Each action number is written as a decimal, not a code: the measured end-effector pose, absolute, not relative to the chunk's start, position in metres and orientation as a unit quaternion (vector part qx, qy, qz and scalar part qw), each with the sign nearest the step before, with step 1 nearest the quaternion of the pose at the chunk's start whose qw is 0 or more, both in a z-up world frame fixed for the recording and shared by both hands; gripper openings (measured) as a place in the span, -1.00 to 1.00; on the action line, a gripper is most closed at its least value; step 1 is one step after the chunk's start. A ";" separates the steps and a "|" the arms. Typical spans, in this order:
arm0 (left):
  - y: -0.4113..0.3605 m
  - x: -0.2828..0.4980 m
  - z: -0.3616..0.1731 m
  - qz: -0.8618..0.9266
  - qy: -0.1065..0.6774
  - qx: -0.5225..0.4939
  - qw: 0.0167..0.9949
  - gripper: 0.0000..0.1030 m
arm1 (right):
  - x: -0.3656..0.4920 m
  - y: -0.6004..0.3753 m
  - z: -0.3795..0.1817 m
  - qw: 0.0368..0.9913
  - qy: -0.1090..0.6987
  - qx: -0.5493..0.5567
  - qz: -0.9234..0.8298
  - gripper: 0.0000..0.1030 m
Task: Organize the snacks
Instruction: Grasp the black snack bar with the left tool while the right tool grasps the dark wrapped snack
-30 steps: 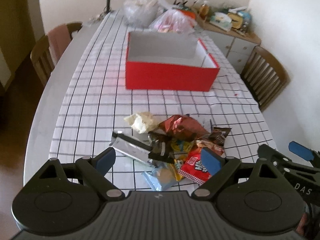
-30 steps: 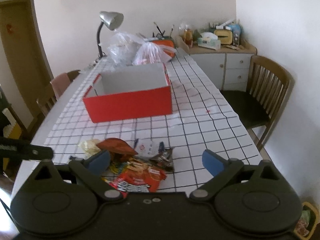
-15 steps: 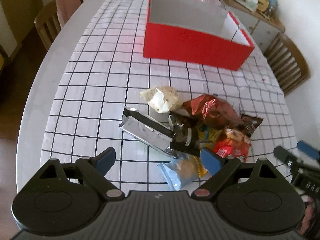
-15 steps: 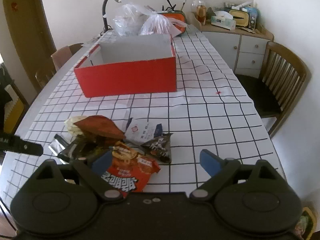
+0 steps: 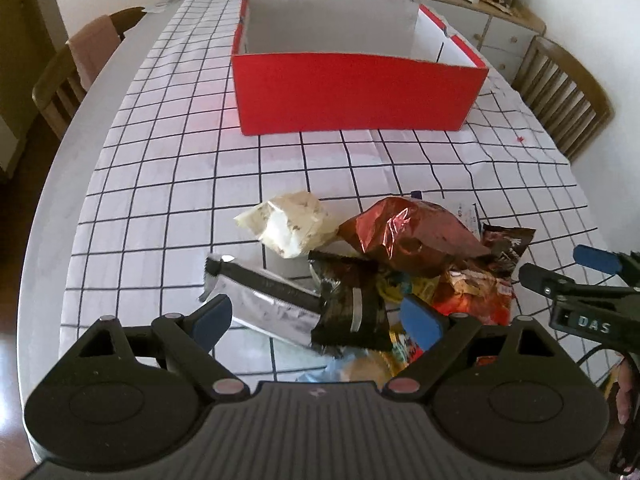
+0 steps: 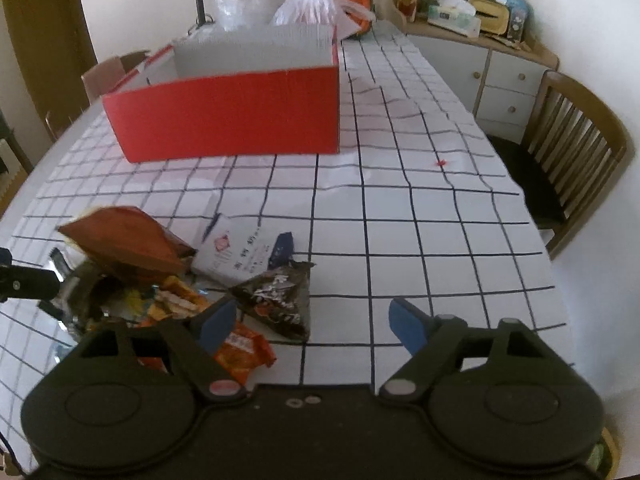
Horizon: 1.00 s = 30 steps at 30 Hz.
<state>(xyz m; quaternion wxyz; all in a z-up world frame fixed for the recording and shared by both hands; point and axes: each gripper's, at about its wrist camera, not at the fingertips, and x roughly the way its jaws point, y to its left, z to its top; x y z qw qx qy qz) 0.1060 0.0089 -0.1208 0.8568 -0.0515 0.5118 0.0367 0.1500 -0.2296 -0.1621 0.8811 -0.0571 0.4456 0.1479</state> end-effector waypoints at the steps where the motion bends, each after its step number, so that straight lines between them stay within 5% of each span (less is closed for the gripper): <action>1: 0.007 0.109 -0.124 0.036 0.514 -0.048 0.856 0.78 | 0.153 -0.229 -0.165 0.880 0.447 -0.057 0.151 0.59; 8: -0.004 0.129 -0.142 0.029 0.529 -0.027 0.848 0.73 | 0.166 -0.219 -0.178 0.873 0.457 -0.059 0.159 0.54; 16: -0.006 0.142 -0.162 0.035 0.555 -0.022 0.831 0.45 | 0.175 -0.216 -0.187 0.867 0.467 -0.052 0.164 0.42; 23: -0.009 0.148 -0.167 0.018 0.565 -0.019 0.824 0.21 | 0.176 -0.216 -0.188 0.865 0.469 -0.041 0.174 -0.04; 30: -0.009 0.153 -0.164 0.007 0.566 -0.033 0.824 -0.23 | 0.173 -0.218 -0.186 0.866 0.467 -0.034 0.174 -0.22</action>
